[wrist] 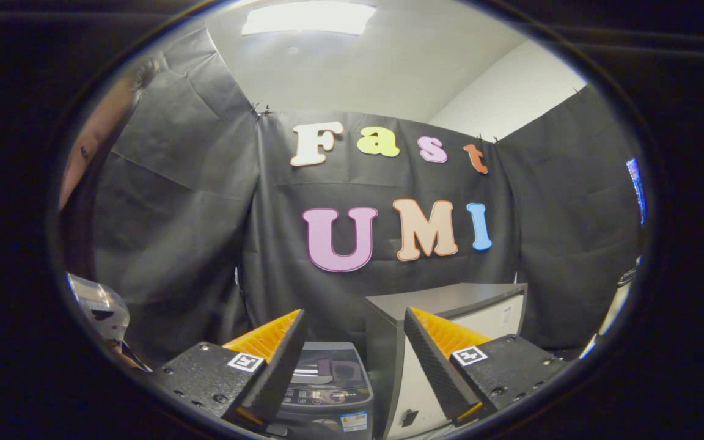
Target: Put the clothes into the washing machine and then close the washing machine lid.
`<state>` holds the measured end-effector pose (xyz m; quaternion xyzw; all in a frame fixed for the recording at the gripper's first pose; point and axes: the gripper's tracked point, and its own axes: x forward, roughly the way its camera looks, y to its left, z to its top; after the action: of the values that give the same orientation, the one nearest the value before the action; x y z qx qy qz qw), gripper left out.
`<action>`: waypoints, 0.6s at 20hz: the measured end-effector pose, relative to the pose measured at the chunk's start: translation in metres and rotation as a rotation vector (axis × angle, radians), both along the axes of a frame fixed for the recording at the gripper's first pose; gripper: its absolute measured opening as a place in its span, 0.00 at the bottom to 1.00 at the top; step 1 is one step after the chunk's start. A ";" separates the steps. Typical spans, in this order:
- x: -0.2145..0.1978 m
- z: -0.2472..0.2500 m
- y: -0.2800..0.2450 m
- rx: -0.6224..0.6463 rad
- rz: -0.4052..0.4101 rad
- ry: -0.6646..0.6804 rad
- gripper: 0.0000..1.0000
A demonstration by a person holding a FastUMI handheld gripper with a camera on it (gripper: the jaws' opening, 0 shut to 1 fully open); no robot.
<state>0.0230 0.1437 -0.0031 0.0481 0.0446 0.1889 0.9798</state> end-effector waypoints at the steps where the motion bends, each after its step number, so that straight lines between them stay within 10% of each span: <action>1: 0.000 -0.001 0.000 -0.001 0.000 0.001 0.96; 12: 0.002 -0.006 0.000 -0.007 0.002 0.012 0.96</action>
<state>0.0247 0.1437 -0.0090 0.0460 0.0512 0.1894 0.9795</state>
